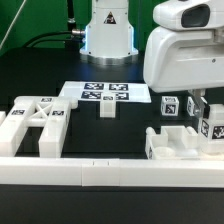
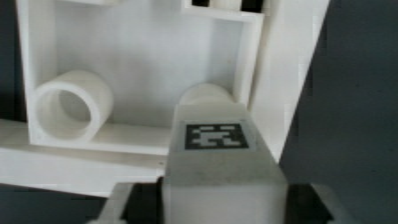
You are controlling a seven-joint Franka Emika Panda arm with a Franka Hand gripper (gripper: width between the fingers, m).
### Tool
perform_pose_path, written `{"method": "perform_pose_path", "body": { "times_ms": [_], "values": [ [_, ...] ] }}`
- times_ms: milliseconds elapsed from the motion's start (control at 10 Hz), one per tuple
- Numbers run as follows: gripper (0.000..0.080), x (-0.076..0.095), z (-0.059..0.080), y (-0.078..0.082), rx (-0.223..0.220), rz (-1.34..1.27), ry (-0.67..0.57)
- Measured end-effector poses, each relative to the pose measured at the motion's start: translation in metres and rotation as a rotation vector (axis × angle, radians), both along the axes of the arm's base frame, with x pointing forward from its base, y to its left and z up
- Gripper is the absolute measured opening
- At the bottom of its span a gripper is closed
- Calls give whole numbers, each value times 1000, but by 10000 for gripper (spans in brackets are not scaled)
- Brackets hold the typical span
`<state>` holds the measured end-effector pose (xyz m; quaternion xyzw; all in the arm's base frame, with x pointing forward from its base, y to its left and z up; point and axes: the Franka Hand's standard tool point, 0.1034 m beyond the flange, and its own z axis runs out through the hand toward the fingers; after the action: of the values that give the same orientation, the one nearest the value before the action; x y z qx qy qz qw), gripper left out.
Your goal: Assemble chair
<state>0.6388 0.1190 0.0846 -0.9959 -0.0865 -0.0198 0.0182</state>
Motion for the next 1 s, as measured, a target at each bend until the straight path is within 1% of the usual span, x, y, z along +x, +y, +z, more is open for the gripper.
{"method": "perform_pose_path", "body": {
  "times_ms": [200,300,500,600,800,1000],
  "values": [
    [284,0,0,0,9,-58,-1],
    [284,2,0,0,25,-140,-7],
    [284,2,-1,-1,64,-489,-14],
    [284,2,-1,0,69,-583,-8],
    [284,2,-1,0,75,-673,-2],
    [284,2,-1,0,90,-816,11]
  ]
}}
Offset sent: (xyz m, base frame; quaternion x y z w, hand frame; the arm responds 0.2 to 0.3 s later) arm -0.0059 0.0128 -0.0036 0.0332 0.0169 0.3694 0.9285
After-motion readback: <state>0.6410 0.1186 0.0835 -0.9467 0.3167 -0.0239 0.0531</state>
